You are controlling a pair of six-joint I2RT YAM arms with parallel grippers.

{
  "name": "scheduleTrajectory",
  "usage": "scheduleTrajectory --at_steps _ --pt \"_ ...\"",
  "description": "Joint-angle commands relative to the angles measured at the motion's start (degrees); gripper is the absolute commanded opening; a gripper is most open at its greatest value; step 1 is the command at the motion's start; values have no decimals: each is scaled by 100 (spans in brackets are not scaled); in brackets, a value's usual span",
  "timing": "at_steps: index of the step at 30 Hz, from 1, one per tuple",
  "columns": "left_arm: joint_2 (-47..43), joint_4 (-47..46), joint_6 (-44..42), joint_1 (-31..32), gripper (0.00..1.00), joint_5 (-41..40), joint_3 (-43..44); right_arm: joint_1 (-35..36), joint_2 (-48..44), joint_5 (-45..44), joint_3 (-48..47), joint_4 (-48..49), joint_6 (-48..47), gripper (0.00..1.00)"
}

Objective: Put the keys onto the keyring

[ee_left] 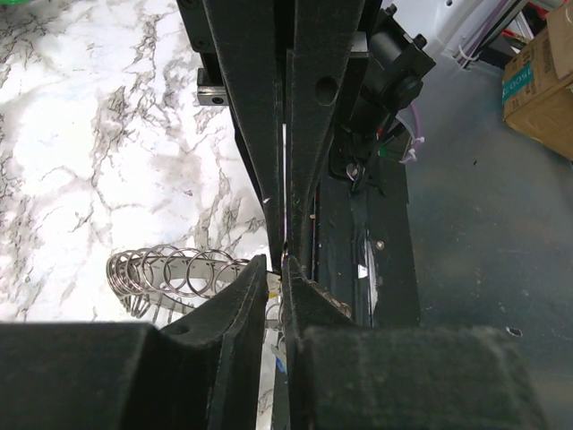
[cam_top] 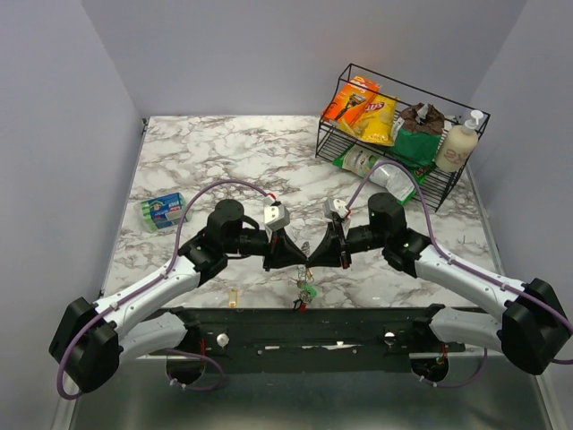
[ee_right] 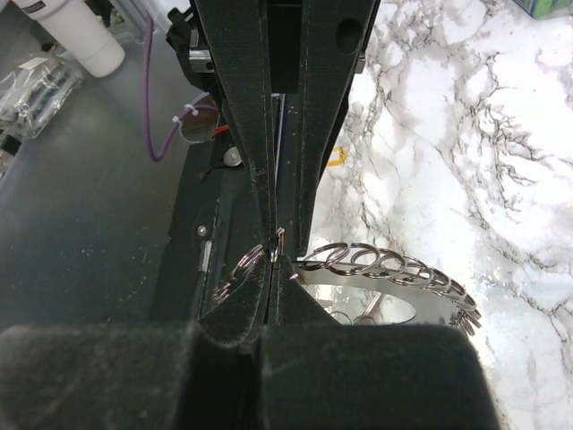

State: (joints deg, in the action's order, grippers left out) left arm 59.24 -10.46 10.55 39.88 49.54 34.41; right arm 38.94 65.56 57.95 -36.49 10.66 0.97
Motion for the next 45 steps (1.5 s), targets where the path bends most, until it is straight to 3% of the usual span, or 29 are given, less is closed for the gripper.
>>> scheduleTrajectory --at_steps 1,14,16,17,20,28,32,33,36,42,45 --pt "61 263 -202 38 24 -172 162 44 -175 120 -174 314 -36 1" --pt "87 448 -281 64 35 -296 162 44 -228 111 -148 402 8 1" --pt "105 431 -290 64 28 -278 162 44 -219 120 -139 420 26 1" --pt "131 431 -281 73 16 -269 171 44 -210 128 -130 437 34 1" --pt "166 422 -290 64 0 -216 197 44 -193 120 -122 464 61 1" --pt "-62 176 -255 73 0 -427 31 44 -219 -82 -95 586 228 9" --pt "-290 -280 -97 81 0 -576 -189 44 -210 -4 -51 824 377 34" --pt "-299 -473 -70 82 0 -612 -276 44 -202 31 -51 937 412 47" --pt "-370 -649 -79 81 0 -735 -382 44 -219 49 -16 982 413 65" --pt "-475 -1045 -70 73 0 -911 -567 44 -719 -459 151 982 325 93" --pt "-545 -1300 -18 73 0 -1025 -681 44 -1106 -1022 308 1017 299 100"
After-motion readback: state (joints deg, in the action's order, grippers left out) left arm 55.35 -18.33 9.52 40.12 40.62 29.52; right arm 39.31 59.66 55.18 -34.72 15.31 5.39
